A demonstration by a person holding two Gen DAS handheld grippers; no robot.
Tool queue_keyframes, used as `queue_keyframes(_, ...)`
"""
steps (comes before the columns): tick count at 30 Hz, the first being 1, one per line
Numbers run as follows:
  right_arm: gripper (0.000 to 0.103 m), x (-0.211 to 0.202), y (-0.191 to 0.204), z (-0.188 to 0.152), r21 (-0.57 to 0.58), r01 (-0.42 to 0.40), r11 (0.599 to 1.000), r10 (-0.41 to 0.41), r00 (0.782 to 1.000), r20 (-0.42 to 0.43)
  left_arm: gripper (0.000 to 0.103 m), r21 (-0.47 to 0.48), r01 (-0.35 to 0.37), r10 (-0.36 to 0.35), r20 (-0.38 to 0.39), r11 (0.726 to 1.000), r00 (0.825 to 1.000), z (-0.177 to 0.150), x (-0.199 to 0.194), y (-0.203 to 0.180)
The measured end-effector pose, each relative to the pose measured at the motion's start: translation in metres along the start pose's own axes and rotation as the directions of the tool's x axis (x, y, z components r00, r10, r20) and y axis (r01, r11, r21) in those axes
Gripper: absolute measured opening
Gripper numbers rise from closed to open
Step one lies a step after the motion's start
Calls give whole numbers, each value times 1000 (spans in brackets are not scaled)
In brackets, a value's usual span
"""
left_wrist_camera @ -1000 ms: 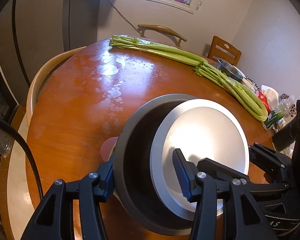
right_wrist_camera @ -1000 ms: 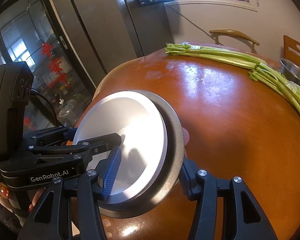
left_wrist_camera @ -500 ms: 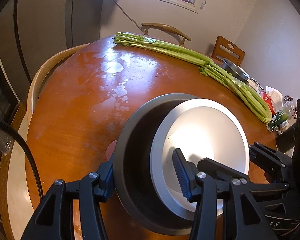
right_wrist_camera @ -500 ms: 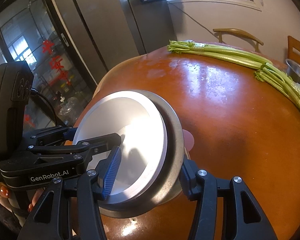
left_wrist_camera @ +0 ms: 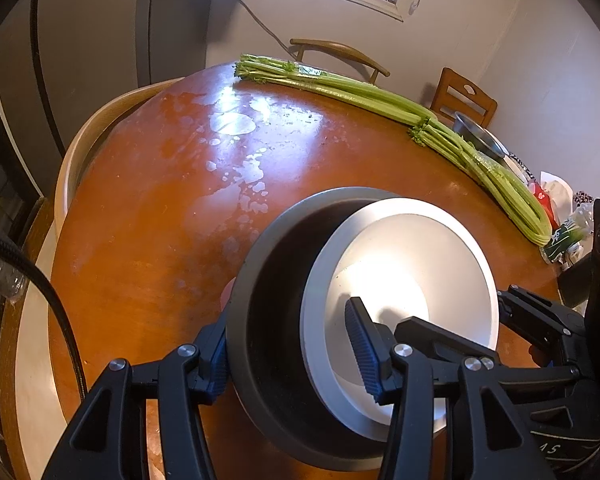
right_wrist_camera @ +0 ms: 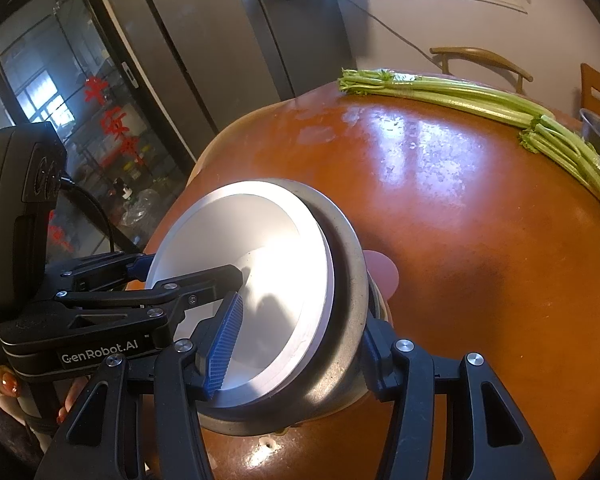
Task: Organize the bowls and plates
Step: 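Lower the steel bowl onto the grey pan and open the left gripper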
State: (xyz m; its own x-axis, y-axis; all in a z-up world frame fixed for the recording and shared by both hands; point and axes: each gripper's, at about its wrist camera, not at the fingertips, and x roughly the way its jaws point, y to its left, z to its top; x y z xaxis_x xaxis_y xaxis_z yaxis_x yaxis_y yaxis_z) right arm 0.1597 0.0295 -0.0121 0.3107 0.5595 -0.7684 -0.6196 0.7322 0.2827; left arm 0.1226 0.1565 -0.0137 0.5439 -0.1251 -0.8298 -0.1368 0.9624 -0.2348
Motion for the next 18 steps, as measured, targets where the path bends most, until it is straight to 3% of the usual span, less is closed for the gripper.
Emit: queue_keyframes(18,56,4,3,-5,11,18,1000,-18,1000,-5,52,16,-26,26,-9,1000,1000,-1,12,-1)
